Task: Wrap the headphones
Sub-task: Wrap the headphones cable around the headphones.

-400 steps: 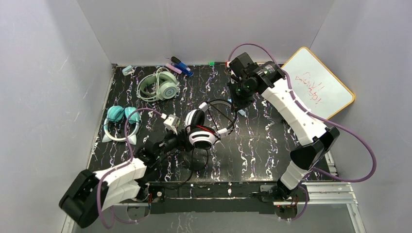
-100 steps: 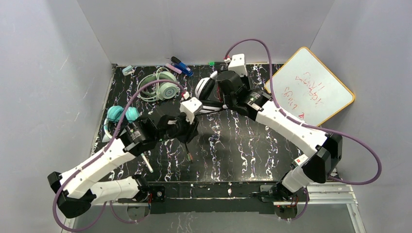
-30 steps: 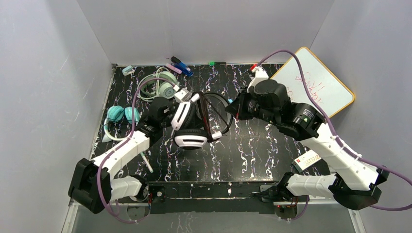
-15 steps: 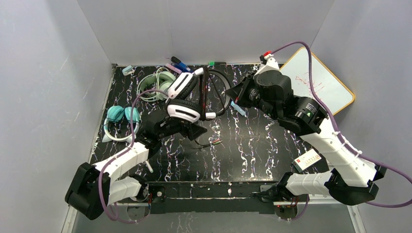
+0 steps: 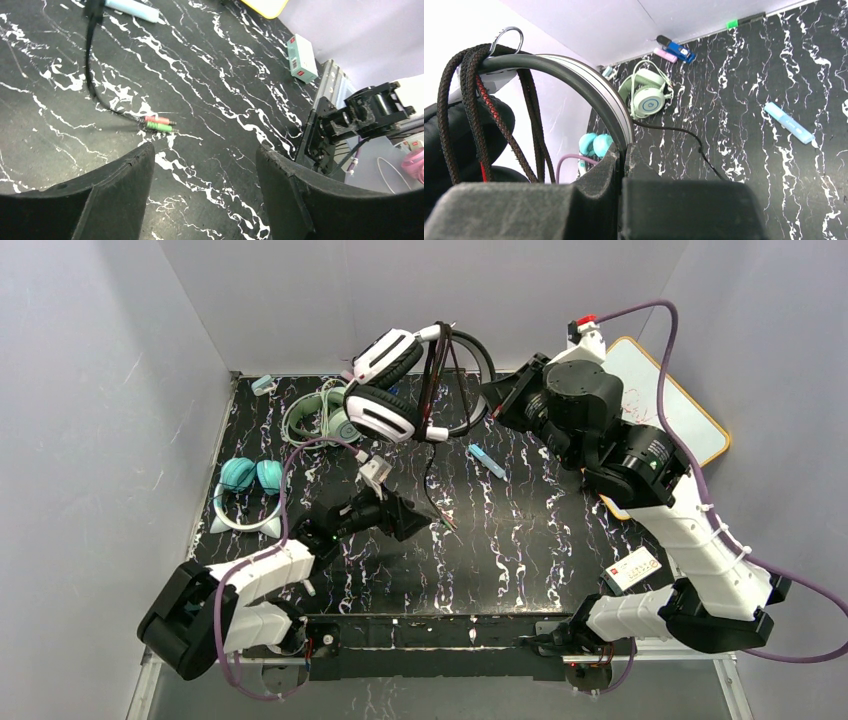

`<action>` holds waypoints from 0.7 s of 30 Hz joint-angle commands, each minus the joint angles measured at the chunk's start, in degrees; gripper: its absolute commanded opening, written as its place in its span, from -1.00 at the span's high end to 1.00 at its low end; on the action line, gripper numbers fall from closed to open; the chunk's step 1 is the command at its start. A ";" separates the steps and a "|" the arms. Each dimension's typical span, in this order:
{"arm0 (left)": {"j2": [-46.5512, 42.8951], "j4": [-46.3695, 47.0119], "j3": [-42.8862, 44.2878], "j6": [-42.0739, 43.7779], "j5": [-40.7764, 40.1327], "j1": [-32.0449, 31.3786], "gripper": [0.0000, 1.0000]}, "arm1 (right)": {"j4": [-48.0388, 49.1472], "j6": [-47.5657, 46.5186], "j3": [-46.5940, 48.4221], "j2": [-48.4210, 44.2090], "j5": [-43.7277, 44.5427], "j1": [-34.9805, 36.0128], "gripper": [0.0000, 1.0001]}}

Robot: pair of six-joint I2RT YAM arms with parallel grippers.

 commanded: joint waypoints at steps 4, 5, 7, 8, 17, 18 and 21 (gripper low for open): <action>0.17 1.78 -2.01 1.28 -12.17 -2.21 -0.42 | 9.57 0.25 5.47 -0.57 3.32 -0.22 0.97; 0.59 1.80 -1.99 1.12 -13.55 -2.64 -0.47 | 9.64 0.03 5.57 -0.53 3.39 -0.21 0.97; 2.07 1.78 -1.31 1.44 -15.54 -3.70 -0.81 | 9.71 -0.09 5.63 -0.47 3.46 -0.21 0.97; 3.08 1.78 -0.81 1.70 -16.33 -4.09 -0.95 | 9.77 -0.13 5.63 -0.45 3.48 -0.21 0.97; 15.81 -1.42 6.17 -5.92 -33.92 -6.55 -0.97 | 10.46 -0.14 6.41 -0.85 3.26 -0.21 0.97; 17.35 -1.06 6.76 -6.46 -35.50 -7.03 -0.97 | 10.52 -0.14 6.45 -0.96 3.27 -0.21 0.97; 22.41 2.54 8.42 -8.88 -38.20 -7.99 -0.97 | 10.74 -0.38 6.55 -1.33 3.52 -0.21 0.97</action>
